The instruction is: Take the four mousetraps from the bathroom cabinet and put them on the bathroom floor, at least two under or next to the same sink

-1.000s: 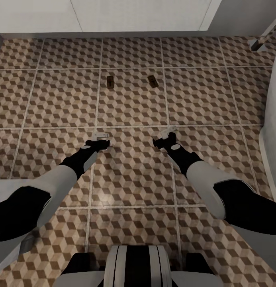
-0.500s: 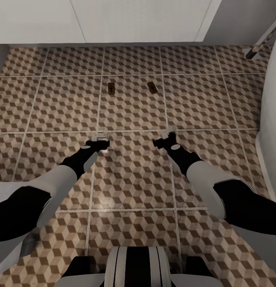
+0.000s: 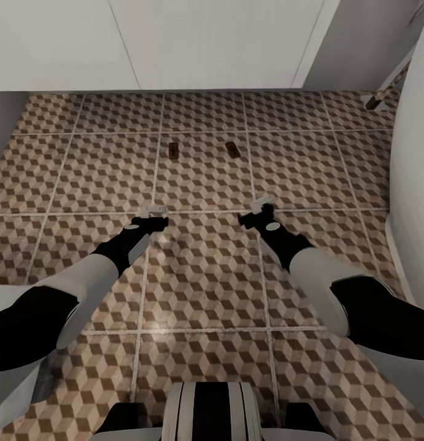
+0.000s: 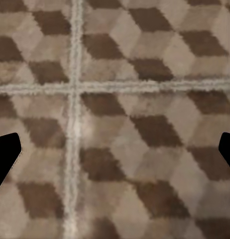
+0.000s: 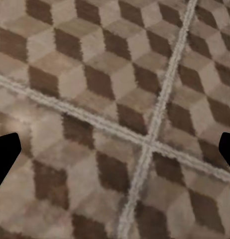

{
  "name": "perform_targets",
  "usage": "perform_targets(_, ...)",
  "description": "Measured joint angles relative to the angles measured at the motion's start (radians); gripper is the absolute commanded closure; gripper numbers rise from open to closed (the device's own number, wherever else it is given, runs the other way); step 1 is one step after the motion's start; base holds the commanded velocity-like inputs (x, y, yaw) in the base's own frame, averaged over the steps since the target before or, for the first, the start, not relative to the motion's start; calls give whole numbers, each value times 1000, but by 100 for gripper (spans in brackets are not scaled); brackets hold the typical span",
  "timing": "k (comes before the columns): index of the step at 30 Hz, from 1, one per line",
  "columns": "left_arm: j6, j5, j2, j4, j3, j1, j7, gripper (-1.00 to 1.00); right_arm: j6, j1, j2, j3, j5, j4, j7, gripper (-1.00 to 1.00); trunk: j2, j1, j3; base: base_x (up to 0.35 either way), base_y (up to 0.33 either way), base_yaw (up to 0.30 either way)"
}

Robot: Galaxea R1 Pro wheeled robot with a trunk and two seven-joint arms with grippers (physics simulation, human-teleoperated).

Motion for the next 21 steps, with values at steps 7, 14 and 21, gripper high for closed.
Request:
perform_targets(7,-4,0,-1,21,0,4,-2,-100,-36,2,-13,2,-2,22,0,-100,2,-3,27,0,0,0)
perform_targets(14,-6,0,-6,29,-1,50,-3,-100,-90,4,-28,1,-2,77,0,-100,3,-6,54,0,0,0)
perform_targets(21,-8,-1,-9,30,-1,103,-4,-100,-139,16,-42,-2,2,116,0,-100,5,-9,81,0,0,0)
